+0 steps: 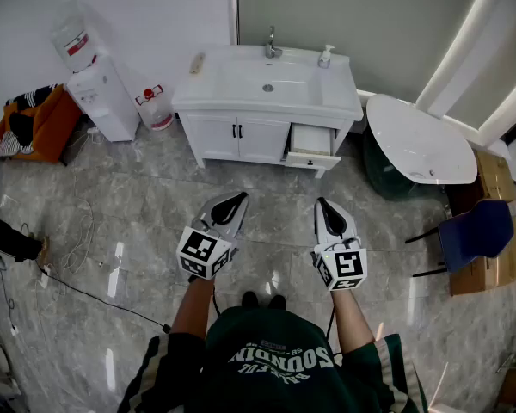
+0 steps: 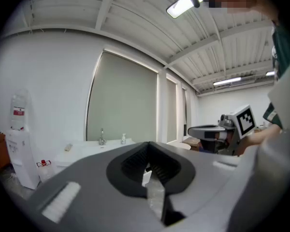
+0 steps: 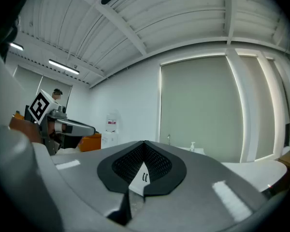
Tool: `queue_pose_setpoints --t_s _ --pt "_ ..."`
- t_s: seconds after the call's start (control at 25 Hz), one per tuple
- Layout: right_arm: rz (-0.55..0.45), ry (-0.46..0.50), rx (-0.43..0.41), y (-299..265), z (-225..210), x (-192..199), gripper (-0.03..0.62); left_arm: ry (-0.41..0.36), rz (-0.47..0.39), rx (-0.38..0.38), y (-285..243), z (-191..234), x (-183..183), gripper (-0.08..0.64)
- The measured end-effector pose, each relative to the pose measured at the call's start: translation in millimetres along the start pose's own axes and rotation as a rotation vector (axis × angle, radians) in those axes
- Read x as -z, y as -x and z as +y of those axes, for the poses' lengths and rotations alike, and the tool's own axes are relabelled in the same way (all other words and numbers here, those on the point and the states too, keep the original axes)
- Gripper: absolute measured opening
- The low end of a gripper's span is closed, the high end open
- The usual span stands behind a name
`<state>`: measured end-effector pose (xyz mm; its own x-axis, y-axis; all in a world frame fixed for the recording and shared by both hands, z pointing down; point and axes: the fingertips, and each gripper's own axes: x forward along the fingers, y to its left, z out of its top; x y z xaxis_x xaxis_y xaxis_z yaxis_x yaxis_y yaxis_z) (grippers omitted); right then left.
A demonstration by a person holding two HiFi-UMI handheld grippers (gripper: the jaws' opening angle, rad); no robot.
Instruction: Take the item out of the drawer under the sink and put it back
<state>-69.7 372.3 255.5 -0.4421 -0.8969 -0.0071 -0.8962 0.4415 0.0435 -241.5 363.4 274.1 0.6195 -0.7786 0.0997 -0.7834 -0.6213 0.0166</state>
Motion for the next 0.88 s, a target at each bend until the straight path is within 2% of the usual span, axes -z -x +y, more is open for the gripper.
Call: queue_pose_setpoints --t_s 0.32,0.88 --pt "0.003 -0.014 -0.016 -4.9 -5.6 0.8 0.002 0.013 0.007 -0.007 -4.6 4.6 5.3 0.051" --pt "0.024 -0.001 -0.013 -14.2 10.9 9.3 0.002 0.025 0.014 0.015 -0.1 19.2 14.4 0.049"
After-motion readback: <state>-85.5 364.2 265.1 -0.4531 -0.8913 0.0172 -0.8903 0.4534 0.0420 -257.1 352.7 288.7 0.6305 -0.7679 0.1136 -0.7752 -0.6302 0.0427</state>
